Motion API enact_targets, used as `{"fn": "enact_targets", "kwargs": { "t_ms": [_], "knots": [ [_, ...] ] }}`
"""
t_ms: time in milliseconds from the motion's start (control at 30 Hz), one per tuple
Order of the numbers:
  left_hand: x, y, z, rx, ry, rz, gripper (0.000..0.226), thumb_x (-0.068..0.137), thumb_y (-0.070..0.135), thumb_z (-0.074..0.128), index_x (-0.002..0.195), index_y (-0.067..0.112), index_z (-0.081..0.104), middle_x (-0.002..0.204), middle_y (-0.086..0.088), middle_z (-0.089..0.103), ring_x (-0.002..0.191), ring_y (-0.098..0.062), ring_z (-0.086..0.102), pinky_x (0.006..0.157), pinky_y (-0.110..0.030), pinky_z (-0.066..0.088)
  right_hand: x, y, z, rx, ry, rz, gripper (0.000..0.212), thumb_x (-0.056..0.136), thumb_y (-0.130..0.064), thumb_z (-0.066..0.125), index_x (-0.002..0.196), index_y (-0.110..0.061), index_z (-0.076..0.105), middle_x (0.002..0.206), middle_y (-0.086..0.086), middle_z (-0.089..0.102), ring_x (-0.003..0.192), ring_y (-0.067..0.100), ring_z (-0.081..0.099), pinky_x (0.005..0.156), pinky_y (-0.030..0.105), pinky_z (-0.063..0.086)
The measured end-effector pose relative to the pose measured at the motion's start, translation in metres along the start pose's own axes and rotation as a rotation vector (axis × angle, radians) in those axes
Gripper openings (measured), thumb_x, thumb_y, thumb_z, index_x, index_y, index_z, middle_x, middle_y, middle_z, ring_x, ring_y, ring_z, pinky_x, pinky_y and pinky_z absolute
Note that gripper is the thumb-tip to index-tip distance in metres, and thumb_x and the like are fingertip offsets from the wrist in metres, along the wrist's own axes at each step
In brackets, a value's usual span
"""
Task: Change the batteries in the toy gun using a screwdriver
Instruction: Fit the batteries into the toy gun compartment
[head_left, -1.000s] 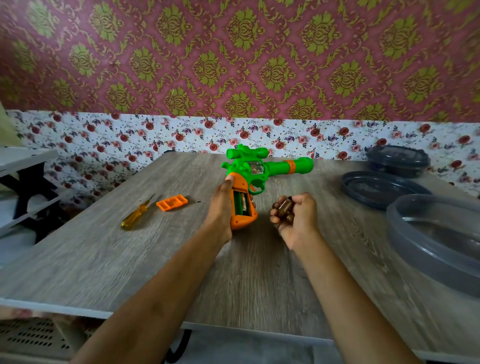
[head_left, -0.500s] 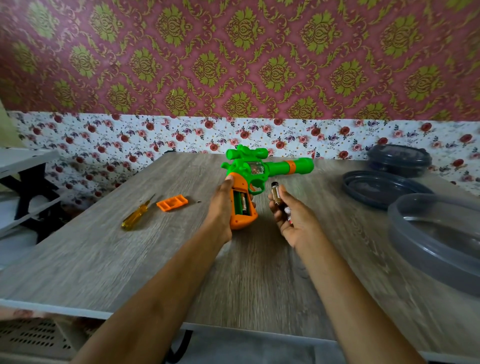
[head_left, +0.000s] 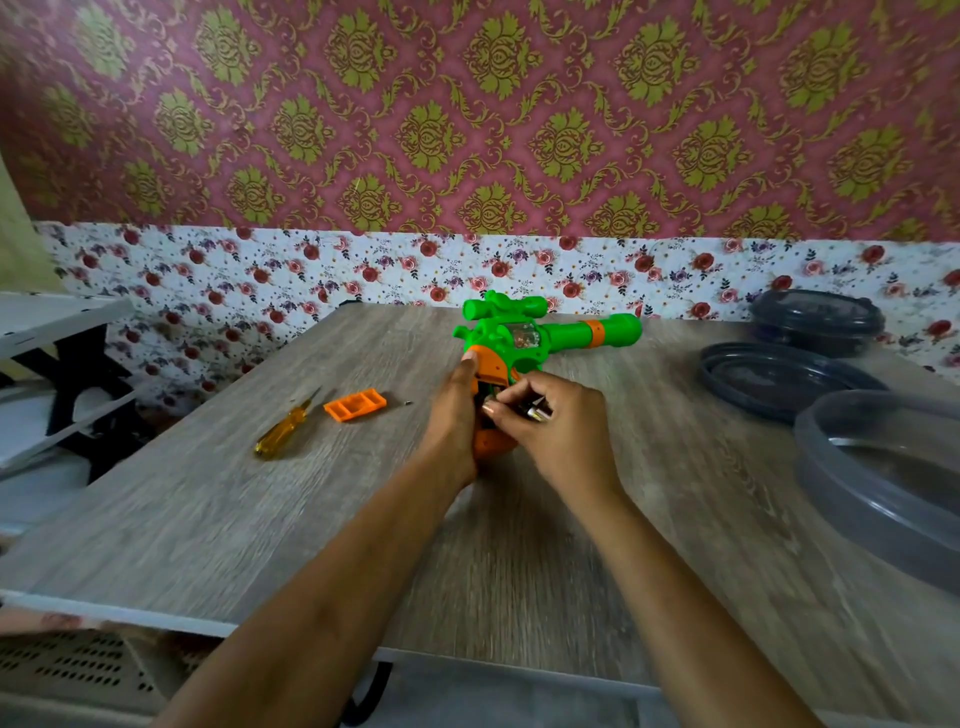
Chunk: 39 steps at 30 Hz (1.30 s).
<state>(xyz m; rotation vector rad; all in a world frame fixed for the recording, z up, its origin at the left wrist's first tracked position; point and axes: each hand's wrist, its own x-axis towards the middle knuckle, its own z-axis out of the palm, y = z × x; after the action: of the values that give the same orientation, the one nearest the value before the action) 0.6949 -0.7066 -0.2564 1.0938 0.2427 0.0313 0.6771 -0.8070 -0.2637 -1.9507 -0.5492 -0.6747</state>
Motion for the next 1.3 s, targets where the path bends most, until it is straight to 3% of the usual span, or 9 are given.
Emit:
{"fn": "enact_targets", "kwargs": {
  "t_ms": [100, 300, 467, 567, 800, 933, 1000, 1167, 1300],
  "knots": [
    [0.000, 0.000, 0.000, -0.021, -0.014, 0.002, 0.038, 0.099, 0.040, 0.038, 0.089, 0.008, 0.057, 0.048, -0.002, 0.063, 0.038, -0.011, 0.060, 0.036, -0.016, 0.045, 0.000, 0.000, -0.004, 0.005, -0.011, 0.058, 0.008, 0.072, -0.016, 0.075, 0.072, -0.009, 0.071, 0.071, 0.004, 0.071, 0.067, 0.008, 0.062, 0.063, 0.008, 0.040],
    [0.000, 0.000, -0.001, -0.031, 0.020, -0.012, 0.040, 0.097, 0.043, 0.040, 0.099, 0.007, 0.058, 0.062, -0.005, 0.065, 0.044, -0.013, 0.062, 0.041, -0.018, 0.047, 0.000, -0.004, -0.007, 0.011, -0.046, 0.103, 0.012, 0.070, -0.017, 0.078, 0.078, -0.009, 0.073, 0.079, 0.003, 0.072, 0.071, 0.009, 0.063, 0.068, 0.017, 0.047],
    [-0.007, 0.004, 0.001, -0.080, 0.021, -0.029, 0.048, 0.098, 0.044, 0.039, 0.118, 0.003, 0.055, 0.069, -0.009, 0.066, 0.045, -0.016, 0.064, 0.038, -0.020, 0.048, 0.003, -0.005, -0.011, 0.253, -0.220, 0.305, 0.025, 0.069, -0.010, 0.079, 0.093, -0.007, 0.072, 0.082, 0.002, 0.069, 0.053, 0.006, 0.059, 0.055, 0.017, 0.051],
    [-0.006, 0.005, 0.000, -0.067, 0.038, -0.026, 0.053, 0.097, 0.045, 0.040, 0.124, 0.001, 0.054, 0.078, -0.010, 0.064, 0.055, -0.019, 0.063, 0.039, -0.020, 0.049, 0.005, -0.006, -0.015, 0.371, -0.311, 0.376, 0.033, 0.071, -0.002, 0.075, 0.103, -0.002, 0.068, 0.081, 0.002, 0.067, 0.056, 0.010, 0.058, 0.056, 0.015, 0.052],
    [-0.009, 0.002, 0.002, -0.026, 0.026, -0.021, 0.044, 0.098, 0.043, 0.039, 0.104, 0.004, 0.058, 0.075, -0.009, 0.063, 0.048, -0.014, 0.063, 0.039, -0.018, 0.048, 0.005, -0.003, -0.012, 0.227, -0.219, 0.285, 0.028, 0.077, -0.010, 0.072, 0.105, -0.008, 0.070, 0.085, 0.006, 0.067, 0.045, -0.002, 0.055, 0.052, 0.013, 0.047],
    [-0.010, 0.002, 0.007, -0.009, 0.049, -0.021, 0.050, 0.098, 0.042, 0.041, 0.122, 0.001, 0.056, 0.069, -0.007, 0.061, 0.038, -0.010, 0.060, 0.035, -0.015, 0.044, 0.004, -0.001, -0.004, 0.142, -0.094, 0.237, 0.027, 0.073, -0.011, 0.076, 0.099, -0.011, 0.073, 0.082, 0.000, 0.066, 0.081, 0.009, 0.062, 0.074, 0.013, 0.047],
    [-0.009, 0.002, 0.007, -0.018, 0.054, -0.019, 0.053, 0.097, 0.043, 0.042, 0.126, 0.000, 0.054, 0.066, -0.006, 0.060, 0.035, -0.009, 0.058, 0.033, -0.015, 0.043, 0.003, -0.002, -0.001, 0.136, -0.068, 0.254, 0.025, 0.071, -0.011, 0.077, 0.095, -0.011, 0.074, 0.079, -0.001, 0.065, 0.081, 0.010, 0.062, 0.070, 0.010, 0.045],
    [-0.007, 0.004, 0.004, -0.113, 0.016, -0.035, 0.056, 0.098, 0.044, 0.039, 0.128, -0.002, 0.051, 0.070, -0.009, 0.062, 0.049, -0.016, 0.063, 0.046, -0.023, 0.051, 0.005, -0.012, 0.004, 0.083, -0.018, 0.289, 0.016, 0.070, -0.008, 0.077, 0.085, -0.007, 0.074, 0.086, 0.005, 0.071, 0.080, 0.012, 0.061, 0.077, 0.022, 0.048],
    [-0.005, 0.006, -0.003, -0.177, 0.025, -0.035, 0.043, 0.099, 0.044, 0.034, 0.094, 0.008, 0.057, 0.065, -0.007, 0.065, 0.042, -0.013, 0.062, 0.037, -0.019, 0.049, 0.018, -0.028, 0.009, -0.062, -0.095, 0.302, 0.018, 0.069, -0.013, 0.078, 0.086, -0.009, 0.075, 0.090, 0.007, 0.073, 0.079, 0.014, 0.063, 0.075, 0.022, 0.047]
  ]
}}
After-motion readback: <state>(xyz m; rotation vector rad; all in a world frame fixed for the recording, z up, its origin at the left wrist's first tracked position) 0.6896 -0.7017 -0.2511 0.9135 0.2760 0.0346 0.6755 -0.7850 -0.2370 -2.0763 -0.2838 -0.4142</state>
